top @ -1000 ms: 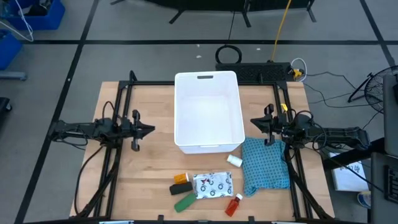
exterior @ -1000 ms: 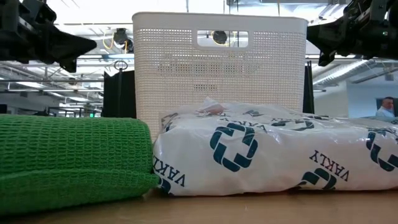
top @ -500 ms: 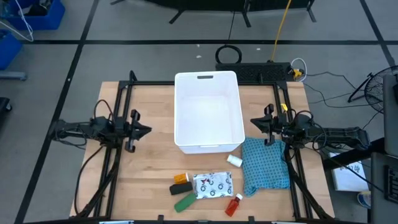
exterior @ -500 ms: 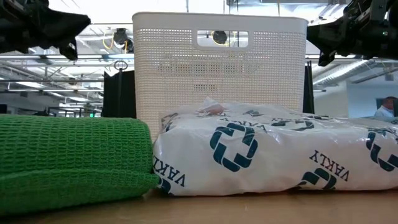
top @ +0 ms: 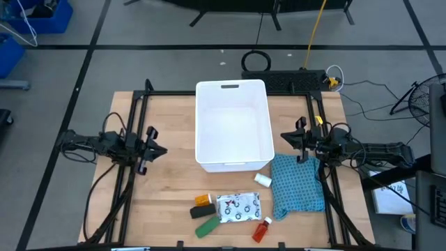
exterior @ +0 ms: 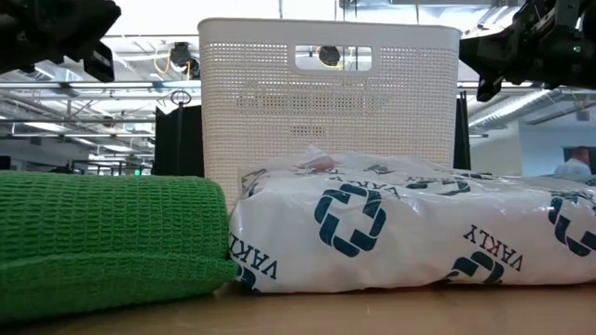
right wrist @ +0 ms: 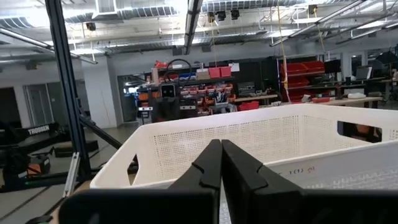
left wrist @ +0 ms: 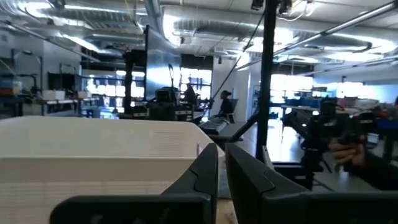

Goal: Pick & place medical supplies in basket/bin
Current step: Put the black bandage into the white bin

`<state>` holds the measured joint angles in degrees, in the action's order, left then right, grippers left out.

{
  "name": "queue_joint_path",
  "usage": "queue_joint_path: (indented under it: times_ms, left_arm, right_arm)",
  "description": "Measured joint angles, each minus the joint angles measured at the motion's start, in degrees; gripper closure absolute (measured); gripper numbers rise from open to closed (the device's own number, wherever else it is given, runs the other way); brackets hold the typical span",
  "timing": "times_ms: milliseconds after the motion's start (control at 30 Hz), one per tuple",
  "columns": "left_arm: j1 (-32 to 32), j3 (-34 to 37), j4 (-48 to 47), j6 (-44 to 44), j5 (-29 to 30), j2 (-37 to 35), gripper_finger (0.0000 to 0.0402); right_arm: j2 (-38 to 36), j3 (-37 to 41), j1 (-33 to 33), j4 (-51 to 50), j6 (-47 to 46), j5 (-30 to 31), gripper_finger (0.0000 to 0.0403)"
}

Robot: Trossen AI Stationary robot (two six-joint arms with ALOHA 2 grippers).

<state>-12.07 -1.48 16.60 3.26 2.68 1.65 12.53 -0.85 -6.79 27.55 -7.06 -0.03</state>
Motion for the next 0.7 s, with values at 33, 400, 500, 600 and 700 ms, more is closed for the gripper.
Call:
queue_joint_path:
  times_ms: [33,400,500,600,700]
  left_arm:
    - [-0.2,0.0,-0.05,0.37,-0.4,0.0,0.0371]
    - [-4.55,-2.64,-0.51,-6.49,12.78,10.37,0.0371]
    - [-6.6,-7.72,-2.86,-7.84,16.14,15.04,0.0371]
    - [-9.27,-15.7,-10.18,-7.25,20.01,19.78,0.0371]
    - [-12.42,-25.36,-22.75,-3.31,27.25,26.63,0.0371]
  right_arm:
    - [0.02,-0.01,0.0,0.02,0.18,0.0,0.0403]
    - [0.0,0.01,0.02,-0.11,3.42,0.22,0.0403]
    - [0.0,-0.01,0.02,-1.18,3.45,0.22,0.0403]
    - [0.01,0.0,0.02,-1.83,4.92,0.22,0.0403]
    - [0.02,-0.01,0.02,-2.67,5.9,0.22,0.0403]
